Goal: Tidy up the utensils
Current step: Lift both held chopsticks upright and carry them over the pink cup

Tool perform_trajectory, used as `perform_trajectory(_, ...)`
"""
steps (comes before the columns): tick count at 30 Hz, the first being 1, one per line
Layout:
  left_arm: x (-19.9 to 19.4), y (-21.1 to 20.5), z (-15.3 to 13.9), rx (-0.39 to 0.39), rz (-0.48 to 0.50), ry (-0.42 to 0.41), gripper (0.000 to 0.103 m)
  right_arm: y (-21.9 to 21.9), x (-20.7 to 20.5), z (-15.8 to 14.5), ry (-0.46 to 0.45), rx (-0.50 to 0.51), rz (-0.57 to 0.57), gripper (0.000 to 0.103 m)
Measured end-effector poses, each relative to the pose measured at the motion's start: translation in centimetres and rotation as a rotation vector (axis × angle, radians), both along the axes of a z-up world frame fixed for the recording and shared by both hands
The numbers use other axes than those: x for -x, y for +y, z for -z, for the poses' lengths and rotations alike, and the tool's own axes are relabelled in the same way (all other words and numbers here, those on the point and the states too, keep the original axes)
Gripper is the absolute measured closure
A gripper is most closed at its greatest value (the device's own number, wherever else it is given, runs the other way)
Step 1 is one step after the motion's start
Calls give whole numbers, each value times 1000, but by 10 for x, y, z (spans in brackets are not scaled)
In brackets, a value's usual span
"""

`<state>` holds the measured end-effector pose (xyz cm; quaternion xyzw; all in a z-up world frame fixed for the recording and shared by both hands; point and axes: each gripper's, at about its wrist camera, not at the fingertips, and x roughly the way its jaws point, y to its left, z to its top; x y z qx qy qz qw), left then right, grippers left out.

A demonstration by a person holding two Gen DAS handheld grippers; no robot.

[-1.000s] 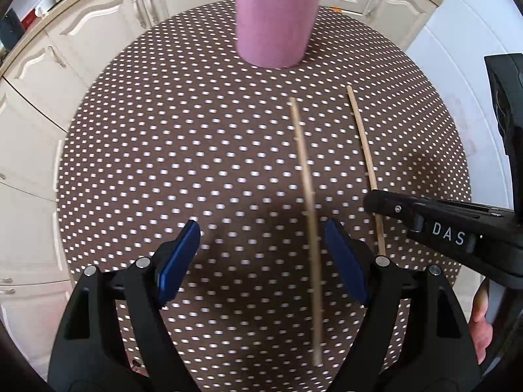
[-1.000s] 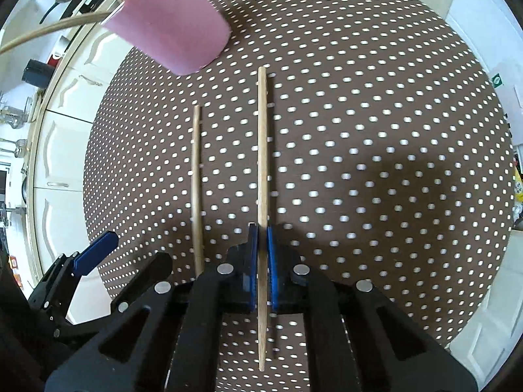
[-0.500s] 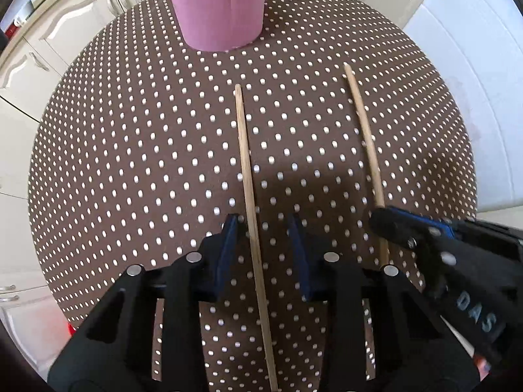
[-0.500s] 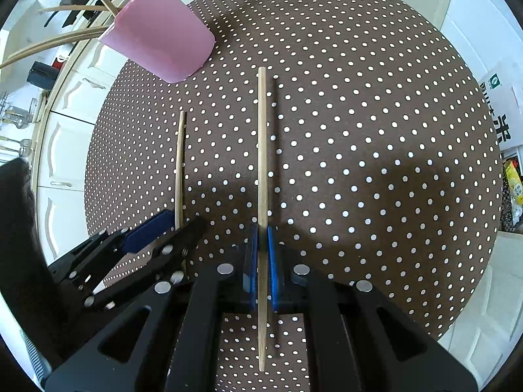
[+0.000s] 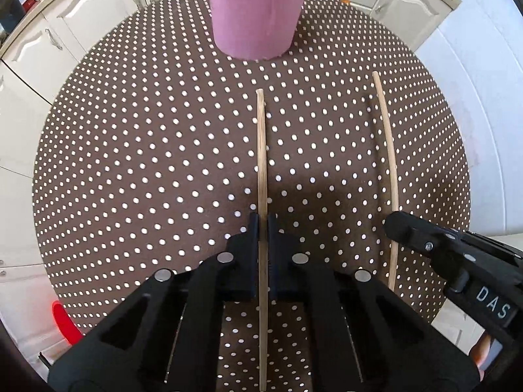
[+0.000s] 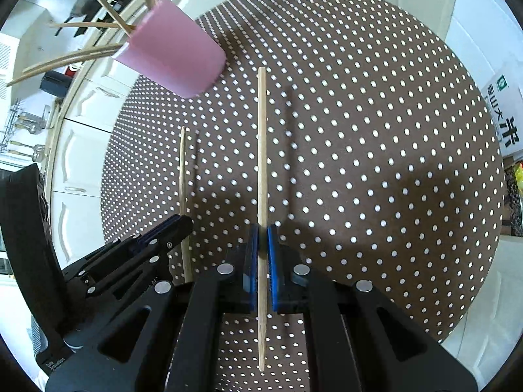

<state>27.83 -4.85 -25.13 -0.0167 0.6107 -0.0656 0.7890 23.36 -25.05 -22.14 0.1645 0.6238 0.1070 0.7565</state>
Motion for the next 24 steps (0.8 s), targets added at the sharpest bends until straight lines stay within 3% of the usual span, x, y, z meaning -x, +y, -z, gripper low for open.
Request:
perform_trajectory(10, 13, 12, -56, 13, -3, -102, 97, 0, -3, -34, -92, -14, 10, 98)
perform_trajectory(24, 29, 47, -129, 86, -75, -257, 97, 0, -25, -87, -302, -23, 33, 98)
